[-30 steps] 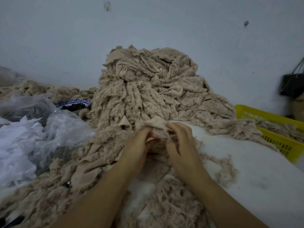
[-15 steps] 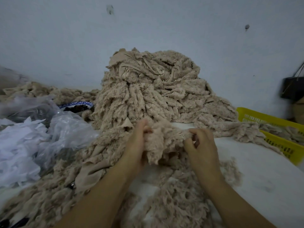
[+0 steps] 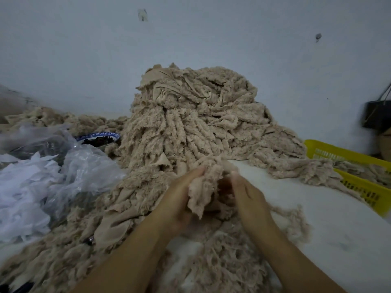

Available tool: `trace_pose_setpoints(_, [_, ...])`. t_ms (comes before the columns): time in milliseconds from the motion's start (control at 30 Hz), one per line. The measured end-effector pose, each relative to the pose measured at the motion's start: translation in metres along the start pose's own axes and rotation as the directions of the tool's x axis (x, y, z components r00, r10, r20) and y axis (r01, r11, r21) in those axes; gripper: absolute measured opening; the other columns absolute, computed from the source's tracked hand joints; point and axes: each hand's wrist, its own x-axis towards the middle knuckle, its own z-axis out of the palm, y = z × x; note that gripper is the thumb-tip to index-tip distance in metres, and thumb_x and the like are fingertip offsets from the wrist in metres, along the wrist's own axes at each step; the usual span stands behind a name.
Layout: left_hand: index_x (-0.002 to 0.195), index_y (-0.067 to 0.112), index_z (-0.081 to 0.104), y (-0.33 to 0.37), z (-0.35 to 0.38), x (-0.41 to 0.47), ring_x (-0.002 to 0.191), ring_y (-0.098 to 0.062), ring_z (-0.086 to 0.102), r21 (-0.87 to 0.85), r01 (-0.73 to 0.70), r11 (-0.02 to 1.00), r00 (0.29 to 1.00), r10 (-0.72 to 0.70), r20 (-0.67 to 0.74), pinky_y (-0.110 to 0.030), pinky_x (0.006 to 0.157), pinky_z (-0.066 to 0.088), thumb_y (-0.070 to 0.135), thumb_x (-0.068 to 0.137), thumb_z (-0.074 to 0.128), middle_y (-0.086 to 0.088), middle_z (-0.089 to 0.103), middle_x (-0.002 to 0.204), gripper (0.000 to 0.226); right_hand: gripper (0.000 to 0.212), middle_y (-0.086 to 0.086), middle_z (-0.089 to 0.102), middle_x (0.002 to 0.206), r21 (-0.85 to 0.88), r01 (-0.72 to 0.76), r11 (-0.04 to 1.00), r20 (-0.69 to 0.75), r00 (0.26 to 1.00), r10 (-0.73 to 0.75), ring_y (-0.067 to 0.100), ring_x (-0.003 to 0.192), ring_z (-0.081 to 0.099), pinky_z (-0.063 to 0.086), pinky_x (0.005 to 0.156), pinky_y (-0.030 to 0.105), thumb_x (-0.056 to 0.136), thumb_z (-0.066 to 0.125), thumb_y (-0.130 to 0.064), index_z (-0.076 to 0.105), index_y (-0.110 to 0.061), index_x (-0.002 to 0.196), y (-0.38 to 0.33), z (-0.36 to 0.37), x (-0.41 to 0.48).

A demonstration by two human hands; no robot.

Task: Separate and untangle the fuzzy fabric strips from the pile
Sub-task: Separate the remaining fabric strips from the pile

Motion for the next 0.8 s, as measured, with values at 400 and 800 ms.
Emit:
trace_pose_setpoints(400, [0.116,0.009,0.07,-0.011,0.003,0.008,0.099,-0.024,0.073,0.216,-0.072,0.974,0.973,0.116,-0.199,-0.032,0.079,0.059,0.024,0.099,0.055,-0.012,0.075,0.107,0.027,0.027,-0.031,0.065,0.09,-0.013,-0.029,0.999,-0.125,0.992,0.028,-0.013,0.088,0.058,0.042,0.069,0.002,0.104,0.038,-0.039,0.06,-0.043,0.09,0.005,0.005,0.014])
trace_pose_setpoints(800, [0.106,0.004,0.077,0.009,-0.016,0.006,0.107,-0.031,0.068,-0.24,-0.098,0.966,0.993,0.078,-0.094,-0.041,0.095,0.054,0.028,0.098,0.042,-0.018,0.068,0.118,0.043,0.028,-0.016,0.05,0.065,-0.05,-0.055,0.997,0.001,0.998,0.055,0.003,0.058,0.045,0.037,0.054,0.022,0.099,0.044,-0.037,0.052,-0.032,0.073,0.012,0.002,0.013])
